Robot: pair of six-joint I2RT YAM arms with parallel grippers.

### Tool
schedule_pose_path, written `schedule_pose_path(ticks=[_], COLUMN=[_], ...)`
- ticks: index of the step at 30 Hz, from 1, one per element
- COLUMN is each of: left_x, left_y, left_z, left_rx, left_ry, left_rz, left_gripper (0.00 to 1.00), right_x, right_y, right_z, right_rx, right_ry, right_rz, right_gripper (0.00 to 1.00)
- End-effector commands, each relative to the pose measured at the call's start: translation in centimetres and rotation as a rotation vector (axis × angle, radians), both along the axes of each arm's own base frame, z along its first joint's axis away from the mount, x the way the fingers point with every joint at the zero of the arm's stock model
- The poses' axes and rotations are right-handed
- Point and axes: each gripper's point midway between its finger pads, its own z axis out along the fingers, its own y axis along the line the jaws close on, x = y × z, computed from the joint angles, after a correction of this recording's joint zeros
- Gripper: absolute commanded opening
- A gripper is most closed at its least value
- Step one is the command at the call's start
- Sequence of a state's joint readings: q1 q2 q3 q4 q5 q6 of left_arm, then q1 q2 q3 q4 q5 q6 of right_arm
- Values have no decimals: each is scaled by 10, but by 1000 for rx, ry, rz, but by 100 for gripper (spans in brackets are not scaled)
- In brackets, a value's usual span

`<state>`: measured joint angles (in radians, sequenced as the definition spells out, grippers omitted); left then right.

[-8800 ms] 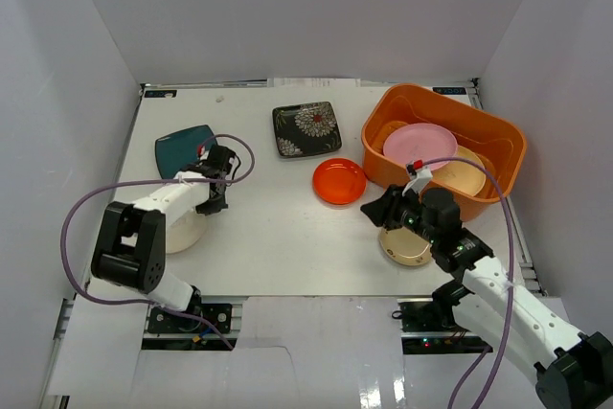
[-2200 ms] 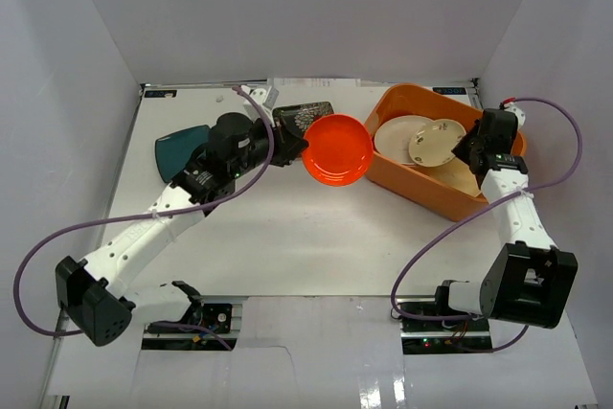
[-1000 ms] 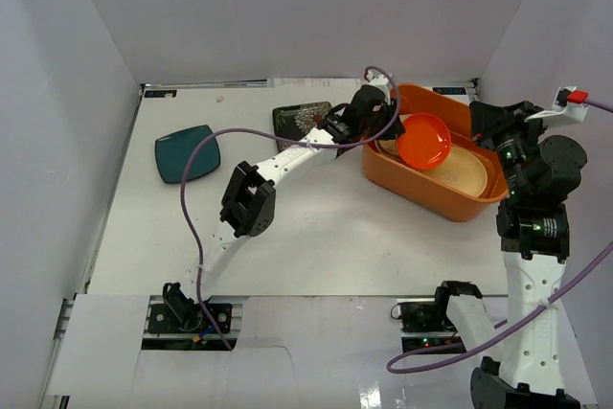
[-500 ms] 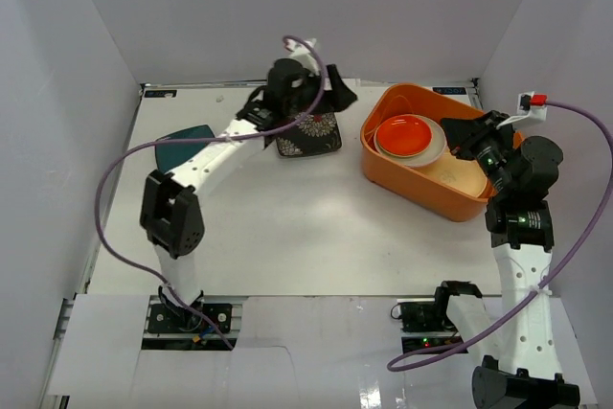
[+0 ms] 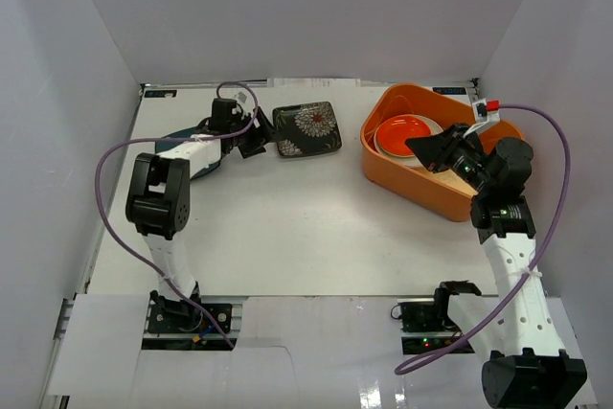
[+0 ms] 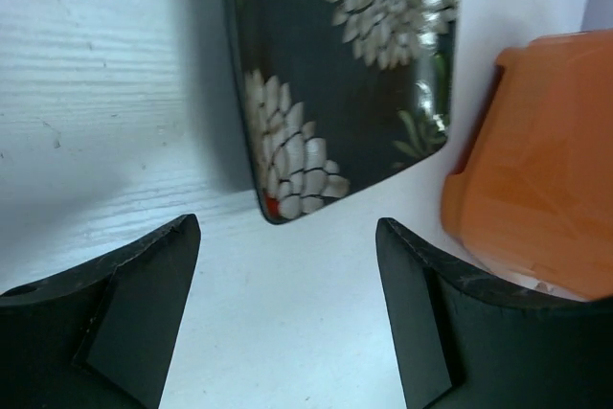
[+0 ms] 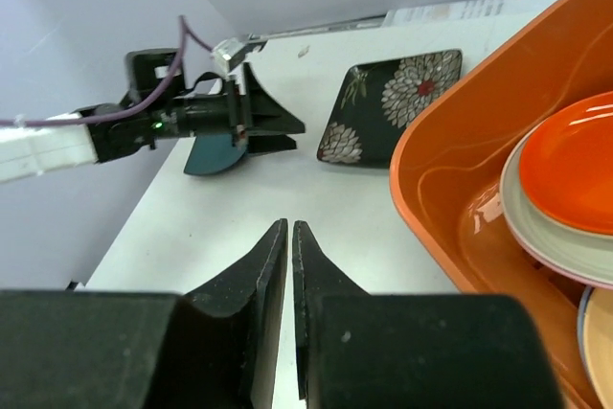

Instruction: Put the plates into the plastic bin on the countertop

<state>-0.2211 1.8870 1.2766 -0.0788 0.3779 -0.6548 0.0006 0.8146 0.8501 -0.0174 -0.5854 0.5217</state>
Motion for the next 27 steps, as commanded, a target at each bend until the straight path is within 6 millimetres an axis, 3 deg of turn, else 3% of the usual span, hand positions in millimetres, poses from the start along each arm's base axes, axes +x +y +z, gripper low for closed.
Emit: schedule_pose_path(ticks=[1,2,4,6,7,8,17,19,20,23,24,26,27], left_x=[11,15,23,27,33,33,58,59,59,57,53,51,41], left_y=[-15,-16,-16,-17,-17,-18,-18,-15,-13,-9,-6,-4,0], left_z=[14,-5,-15,-37,-39,-49,-76,-86,-88,-84,-84,-57,-57], left_rx=[-99,-98,-103,-106,-109,-121,-117,-101,-96,-94,-99,-121,-135], left_ry=[-10,28,45,87,73,97,74,93,96,95,102,69,87], left_rz=[-70,-69,-65,-55,-48,-43,-5,13,19,25,24,24,31], left_gripper=[84,84,79,75,65,62,45,36,22,3,0,0,0], right_x=[-8,-8,-8,-9,-10,-10,-16,-15,-15,-14,-15,-11,-13], right_y=[16,17,19,22,24,26,50,57,60,71,78,84,90], right_z=[7,3,0,-4,-7,-8,-21,-21,-22,-22,-24,-25,-26], right_rx=[8,6,8,9,9,9,7,5,2,-9,-14,-24,-26], right_ry=[-59,-52,-46,-36,-30,-27,16,25,30,36,44,50,55], right_rz=[87,93,98,110,119,124,176,187,191,207,226,222,237], right_gripper=[12,12,12,12,12,12,12,12,12,12,13,15,19])
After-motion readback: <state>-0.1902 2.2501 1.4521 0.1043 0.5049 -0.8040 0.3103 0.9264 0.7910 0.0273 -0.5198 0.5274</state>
